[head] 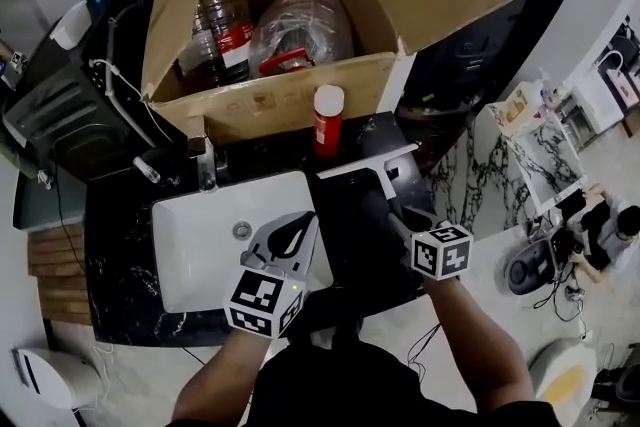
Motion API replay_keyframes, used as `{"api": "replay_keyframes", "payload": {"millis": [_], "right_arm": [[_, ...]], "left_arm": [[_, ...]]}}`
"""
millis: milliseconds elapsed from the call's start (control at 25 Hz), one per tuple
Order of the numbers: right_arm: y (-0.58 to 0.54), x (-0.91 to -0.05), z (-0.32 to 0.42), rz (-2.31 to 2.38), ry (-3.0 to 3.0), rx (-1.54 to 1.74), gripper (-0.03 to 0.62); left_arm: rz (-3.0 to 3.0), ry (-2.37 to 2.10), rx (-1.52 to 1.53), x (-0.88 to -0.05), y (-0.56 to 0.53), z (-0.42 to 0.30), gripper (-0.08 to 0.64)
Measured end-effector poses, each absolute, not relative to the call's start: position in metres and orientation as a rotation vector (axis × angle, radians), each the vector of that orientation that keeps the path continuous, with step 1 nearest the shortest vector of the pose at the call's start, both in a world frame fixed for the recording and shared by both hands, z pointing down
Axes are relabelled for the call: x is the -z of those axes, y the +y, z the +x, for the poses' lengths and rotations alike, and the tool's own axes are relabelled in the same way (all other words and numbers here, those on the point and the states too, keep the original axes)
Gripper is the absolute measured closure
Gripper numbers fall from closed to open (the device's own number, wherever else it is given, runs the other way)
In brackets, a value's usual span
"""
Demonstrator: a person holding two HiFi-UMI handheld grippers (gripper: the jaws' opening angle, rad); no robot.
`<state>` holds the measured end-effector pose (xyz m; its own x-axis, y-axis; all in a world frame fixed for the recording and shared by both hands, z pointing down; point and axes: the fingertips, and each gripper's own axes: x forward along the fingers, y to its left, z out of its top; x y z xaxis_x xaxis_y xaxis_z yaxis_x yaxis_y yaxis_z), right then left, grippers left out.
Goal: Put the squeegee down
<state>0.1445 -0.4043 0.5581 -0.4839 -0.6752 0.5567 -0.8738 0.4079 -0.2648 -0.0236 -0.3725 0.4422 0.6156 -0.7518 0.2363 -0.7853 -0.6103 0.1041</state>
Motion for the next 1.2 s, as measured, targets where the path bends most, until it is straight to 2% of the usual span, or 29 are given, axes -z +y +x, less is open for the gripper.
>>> {"api": "replay_keyframes", "payload": {"millis": [1040, 1200], "right_arm": [[-0.417, -0.618, 0.144, 1.469, -2.035, -0.974, 0.489], [-0.41, -0.623, 0.143, 1.484, -2.008, -1.028, 0.453]], "left_arm": [[2.604, -1.293, -0.228, -0.452, -0.364, -0.057, 0.555], [2.616, -1.275, -0.215, -0.449, -0.361, -0.061, 0.555]]}}
